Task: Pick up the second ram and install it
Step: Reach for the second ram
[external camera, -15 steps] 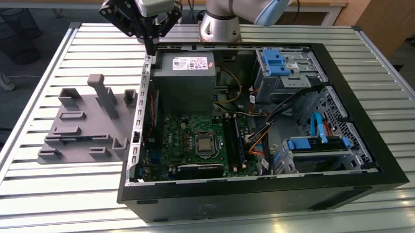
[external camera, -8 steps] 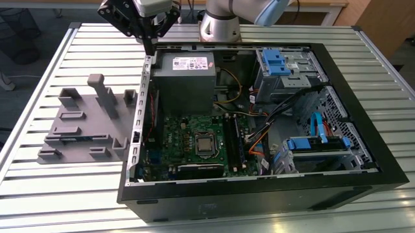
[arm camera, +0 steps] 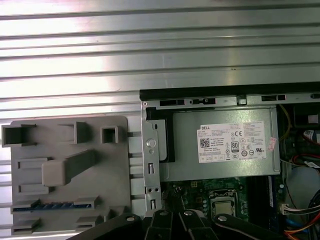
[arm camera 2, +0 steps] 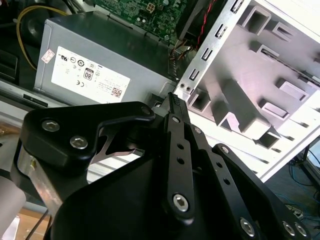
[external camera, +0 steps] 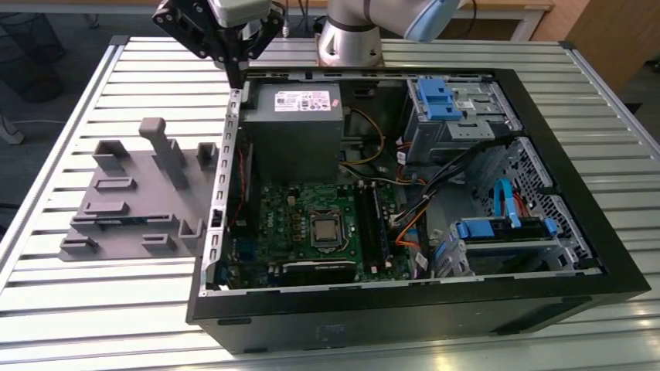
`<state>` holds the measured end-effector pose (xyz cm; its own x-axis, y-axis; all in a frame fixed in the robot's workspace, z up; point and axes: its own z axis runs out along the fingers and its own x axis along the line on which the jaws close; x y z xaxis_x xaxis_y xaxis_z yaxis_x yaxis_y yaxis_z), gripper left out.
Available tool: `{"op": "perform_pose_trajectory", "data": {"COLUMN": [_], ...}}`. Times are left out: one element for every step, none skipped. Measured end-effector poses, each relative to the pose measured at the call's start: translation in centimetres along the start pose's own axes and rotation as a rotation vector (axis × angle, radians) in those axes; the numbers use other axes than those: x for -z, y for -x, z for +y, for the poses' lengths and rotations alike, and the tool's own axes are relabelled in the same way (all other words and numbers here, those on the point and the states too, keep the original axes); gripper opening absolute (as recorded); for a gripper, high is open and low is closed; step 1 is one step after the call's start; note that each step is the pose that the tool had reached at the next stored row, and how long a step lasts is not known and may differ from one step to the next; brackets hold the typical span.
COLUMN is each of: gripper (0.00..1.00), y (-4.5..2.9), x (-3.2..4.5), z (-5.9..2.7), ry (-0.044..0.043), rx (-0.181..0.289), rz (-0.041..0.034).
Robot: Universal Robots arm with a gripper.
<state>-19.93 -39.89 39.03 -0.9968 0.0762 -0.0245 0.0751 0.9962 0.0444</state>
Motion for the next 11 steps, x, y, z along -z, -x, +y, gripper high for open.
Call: {"op": "perform_pose_trajectory", "data": {"gripper": [0.11, 0.11, 0.11, 0.11, 0.11, 0.11, 0.11, 0.11, 0.11, 0.11, 0.11], "y": [-0.03, -0.06, -0.09, -0.12, -0.16, -0.19, -0.22, -0.25, -0.28, -0.31, -0.34], "x": [0.0, 0.0, 0.0, 0.0, 0.0, 0.0, 0.0, 0.0, 0.0, 0.0, 0.0], "z": [0.0, 0.0, -0.01, -0.01, -0.01, -0.01, -0.02, -0.02, -0.02, -0.02, -0.03], "ry": [0.0, -0.0001, -0.0001, -0.0001, -0.0001, -0.0001, -0.0001, -0.0001, -0.0001, -0.0001, -0.0001], "rx": [0.0, 0.0, 0.0, 0.0, 0.0, 0.0, 0.0, 0.0, 0.0, 0.0, 0.0], "rz": [0.0, 0.0, 0.0, 0.0001, 0.0001, 0.0, 0.0001, 0.0, 0.0001, 0.0001, 0.0001]}}
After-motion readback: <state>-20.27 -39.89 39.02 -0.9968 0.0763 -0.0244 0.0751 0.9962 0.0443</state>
